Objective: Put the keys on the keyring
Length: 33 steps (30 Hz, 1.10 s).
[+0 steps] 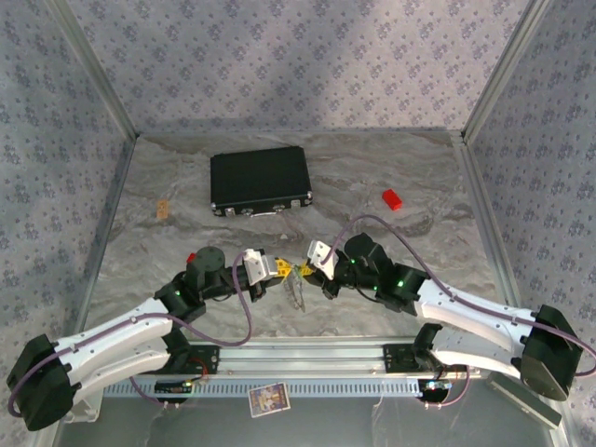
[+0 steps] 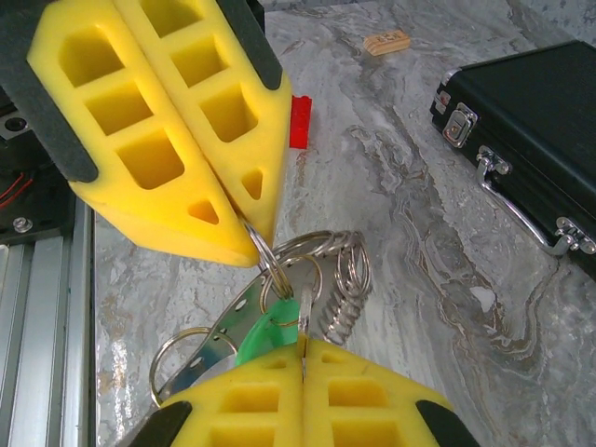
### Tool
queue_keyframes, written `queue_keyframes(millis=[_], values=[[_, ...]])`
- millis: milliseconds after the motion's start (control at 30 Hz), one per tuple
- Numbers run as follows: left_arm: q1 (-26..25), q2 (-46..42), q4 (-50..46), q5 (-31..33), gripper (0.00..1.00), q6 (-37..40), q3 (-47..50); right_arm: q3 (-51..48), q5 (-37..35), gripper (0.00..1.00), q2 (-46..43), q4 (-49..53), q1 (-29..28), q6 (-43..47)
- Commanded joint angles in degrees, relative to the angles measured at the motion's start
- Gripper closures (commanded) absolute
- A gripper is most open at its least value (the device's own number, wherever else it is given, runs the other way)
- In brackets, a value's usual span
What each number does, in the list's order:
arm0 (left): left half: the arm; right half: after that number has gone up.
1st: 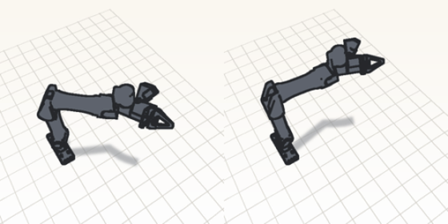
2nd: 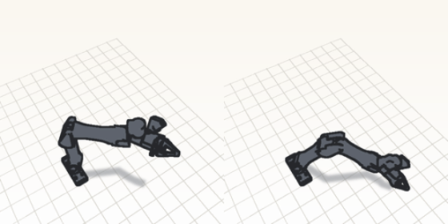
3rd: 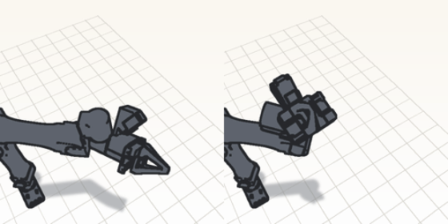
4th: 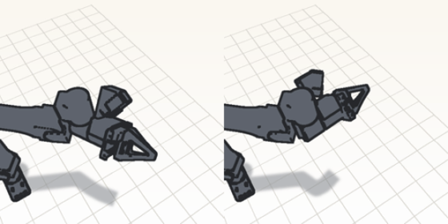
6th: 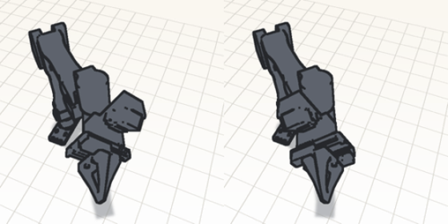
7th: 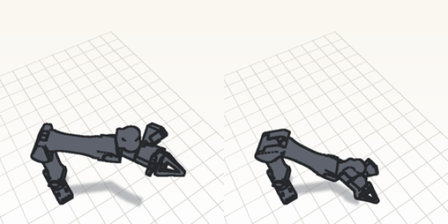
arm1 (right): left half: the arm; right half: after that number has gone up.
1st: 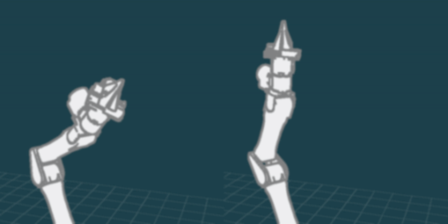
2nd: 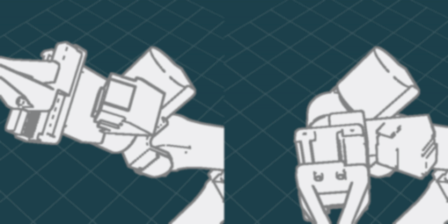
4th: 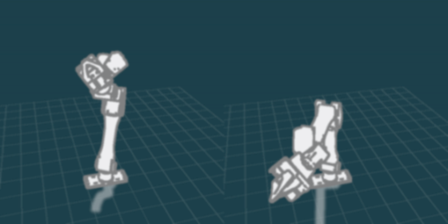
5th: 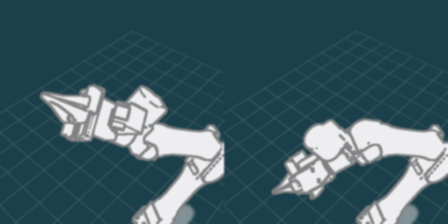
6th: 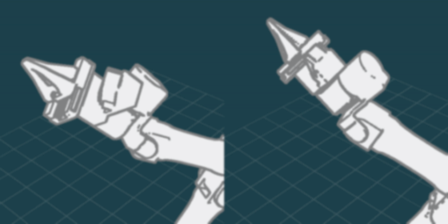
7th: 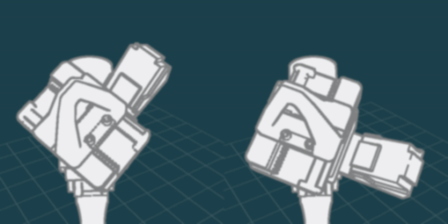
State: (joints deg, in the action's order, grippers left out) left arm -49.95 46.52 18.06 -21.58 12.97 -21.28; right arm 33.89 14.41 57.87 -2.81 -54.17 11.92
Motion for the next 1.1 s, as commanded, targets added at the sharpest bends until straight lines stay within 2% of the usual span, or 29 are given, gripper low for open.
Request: queue_keyframes(millis=[0,200,433,533,700,833,1067], values=[[-0.23,-0.72,2.41,-0.83,1.0,0.54,-2.22,-0.79,1.6,0.94,-0.09,-1.21,-0.41,0.83],[-0.22,-0.93,2.39,-0.83,1.0,0.42,-2.28,-1.63,4.33,0.84,1.82,-4.42,-0.51,-0.18],[-0.22,-1.15,2.43,-0.87,1.0,0.38,-2.28,-1.97,4.39,0.78,4.34,-8.87,-0.5,-1.15],[-0.16,-1.25,2.39,-0.91,1.0,0.48,-2.27,-2.22,4.23,0.71,4.95,-10.14,-0.54,-1.62],[-0.21,-1.38,2.38,-0.85,1.0,0.68,-2.21,-2.86,3.84,0.68,5.4,-11.67,-0.54,-2.08],[-0.19,-1.43,2.39,-0.87,1.0,0.64,-2.35,-2.95,2.84,0.71,6.11,-11.96,-0.55,-2.12],[-0.17,-1.46,1.94,-0.74,1.0,0.78,-2.36,-3.04,1.38,0.93,5.38,-11.75,-0.52,-1.81]])
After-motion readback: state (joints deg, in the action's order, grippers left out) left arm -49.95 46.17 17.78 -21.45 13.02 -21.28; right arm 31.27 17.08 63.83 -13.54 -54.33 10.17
